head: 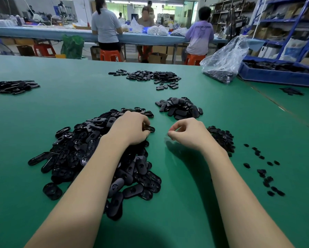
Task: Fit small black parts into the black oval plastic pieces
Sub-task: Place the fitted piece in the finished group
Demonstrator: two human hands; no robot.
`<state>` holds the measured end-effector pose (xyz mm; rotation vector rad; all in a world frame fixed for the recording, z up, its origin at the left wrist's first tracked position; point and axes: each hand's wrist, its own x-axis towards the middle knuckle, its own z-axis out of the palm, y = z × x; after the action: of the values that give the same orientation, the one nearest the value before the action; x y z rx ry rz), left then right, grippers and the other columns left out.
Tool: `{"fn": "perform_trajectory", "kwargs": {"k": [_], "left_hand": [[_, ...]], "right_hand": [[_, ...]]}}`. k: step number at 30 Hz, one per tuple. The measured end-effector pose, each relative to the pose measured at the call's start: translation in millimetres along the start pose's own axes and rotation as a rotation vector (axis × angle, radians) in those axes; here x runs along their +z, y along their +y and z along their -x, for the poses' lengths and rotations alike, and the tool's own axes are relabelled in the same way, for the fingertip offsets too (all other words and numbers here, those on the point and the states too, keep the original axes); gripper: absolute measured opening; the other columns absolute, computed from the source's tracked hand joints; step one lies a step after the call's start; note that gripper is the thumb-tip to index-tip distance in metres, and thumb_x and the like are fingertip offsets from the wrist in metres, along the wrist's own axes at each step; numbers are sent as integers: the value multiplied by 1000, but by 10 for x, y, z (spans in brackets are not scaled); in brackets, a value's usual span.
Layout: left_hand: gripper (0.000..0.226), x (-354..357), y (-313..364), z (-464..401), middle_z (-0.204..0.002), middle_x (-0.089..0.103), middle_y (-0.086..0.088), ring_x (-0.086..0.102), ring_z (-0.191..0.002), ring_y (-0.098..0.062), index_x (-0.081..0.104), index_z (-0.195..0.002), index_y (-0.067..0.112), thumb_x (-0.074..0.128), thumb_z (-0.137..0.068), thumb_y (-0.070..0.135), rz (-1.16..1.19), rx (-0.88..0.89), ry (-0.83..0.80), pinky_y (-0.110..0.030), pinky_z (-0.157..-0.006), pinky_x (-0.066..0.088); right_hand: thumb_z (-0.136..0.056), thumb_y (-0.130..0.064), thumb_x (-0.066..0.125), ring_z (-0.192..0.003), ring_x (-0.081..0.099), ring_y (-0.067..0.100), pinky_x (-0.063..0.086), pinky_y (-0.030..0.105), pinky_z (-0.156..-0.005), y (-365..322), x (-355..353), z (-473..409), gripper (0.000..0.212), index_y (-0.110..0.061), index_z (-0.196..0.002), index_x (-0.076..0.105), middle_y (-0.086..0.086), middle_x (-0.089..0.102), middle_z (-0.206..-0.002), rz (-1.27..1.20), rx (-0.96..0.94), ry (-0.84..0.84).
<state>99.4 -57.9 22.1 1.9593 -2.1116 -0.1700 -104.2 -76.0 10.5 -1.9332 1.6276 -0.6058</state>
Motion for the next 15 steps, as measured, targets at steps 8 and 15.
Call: {"fn": "perform_trajectory", "kwargs": {"k": [8, 15], "left_hand": [[27, 157, 122, -1, -112, 67, 3, 49, -118, -24, 71, -114, 34, 65, -92, 49, -114, 1, 138, -38, -96, 43], [19, 149, 144, -14, -96, 69, 9, 57, -104, -19, 77, -99, 31, 64, -95, 45, 82, 23, 239, -34, -89, 46]], "right_hand": [[-83, -36, 68, -79, 69, 7, 58, 33, -82, 29, 10, 3, 8, -33, -81, 75, -14, 75, -80, 19, 0, 0], [-85, -36, 67, -88, 69, 8, 57, 35, -87, 32, -42, 4, 9, -33, -85, 75, -13, 76, -84, -28, 14, 32]]}}
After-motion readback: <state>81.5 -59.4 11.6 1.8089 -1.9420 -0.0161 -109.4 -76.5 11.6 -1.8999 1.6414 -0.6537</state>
